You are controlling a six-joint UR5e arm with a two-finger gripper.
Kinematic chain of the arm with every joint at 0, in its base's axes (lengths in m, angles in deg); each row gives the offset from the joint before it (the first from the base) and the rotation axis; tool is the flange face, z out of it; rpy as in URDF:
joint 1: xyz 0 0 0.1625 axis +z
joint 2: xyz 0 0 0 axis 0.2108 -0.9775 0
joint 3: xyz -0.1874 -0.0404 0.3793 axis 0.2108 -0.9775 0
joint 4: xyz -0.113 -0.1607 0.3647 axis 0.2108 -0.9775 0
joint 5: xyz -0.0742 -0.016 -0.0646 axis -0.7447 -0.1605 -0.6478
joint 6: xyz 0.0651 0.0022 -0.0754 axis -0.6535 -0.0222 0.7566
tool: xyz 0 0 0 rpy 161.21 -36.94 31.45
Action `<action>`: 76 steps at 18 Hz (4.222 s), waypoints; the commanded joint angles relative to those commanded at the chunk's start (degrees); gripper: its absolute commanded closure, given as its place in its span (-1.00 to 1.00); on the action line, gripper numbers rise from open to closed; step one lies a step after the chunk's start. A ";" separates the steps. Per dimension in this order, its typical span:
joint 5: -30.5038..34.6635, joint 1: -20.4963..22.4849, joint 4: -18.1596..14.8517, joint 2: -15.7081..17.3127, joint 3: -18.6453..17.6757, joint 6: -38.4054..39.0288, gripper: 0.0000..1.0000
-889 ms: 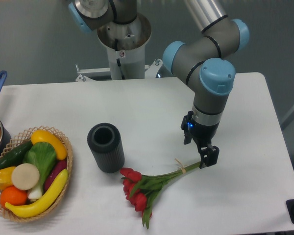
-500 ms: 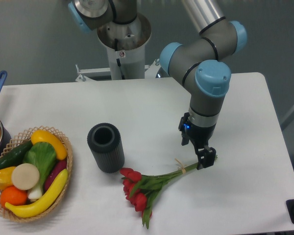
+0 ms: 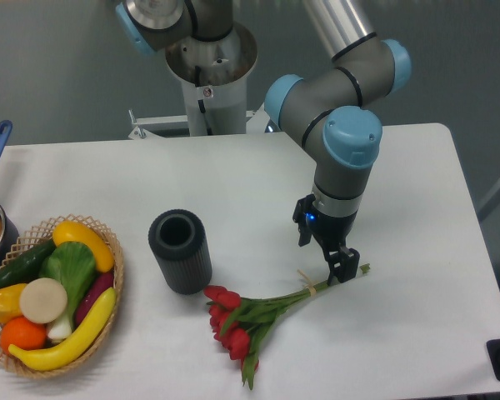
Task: Pick up the flowers from the table
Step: 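Move the open gripper down toward the tied stems of the red tulips, then close the gripper around the tulip stems near the string tie, then lift the red tulip bunch up off the table toward the black vase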
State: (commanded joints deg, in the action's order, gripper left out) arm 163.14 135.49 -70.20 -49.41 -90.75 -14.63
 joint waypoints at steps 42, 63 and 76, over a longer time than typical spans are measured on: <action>-2.55 -5.98 5.36 -10.90 1.67 8.80 -0.32; -2.46 -5.37 5.19 -9.59 5.62 8.63 0.32; -18.24 -0.89 4.75 0.00 7.29 16.60 0.33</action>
State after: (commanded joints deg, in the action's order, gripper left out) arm 144.90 134.61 -65.46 -49.41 -83.46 1.97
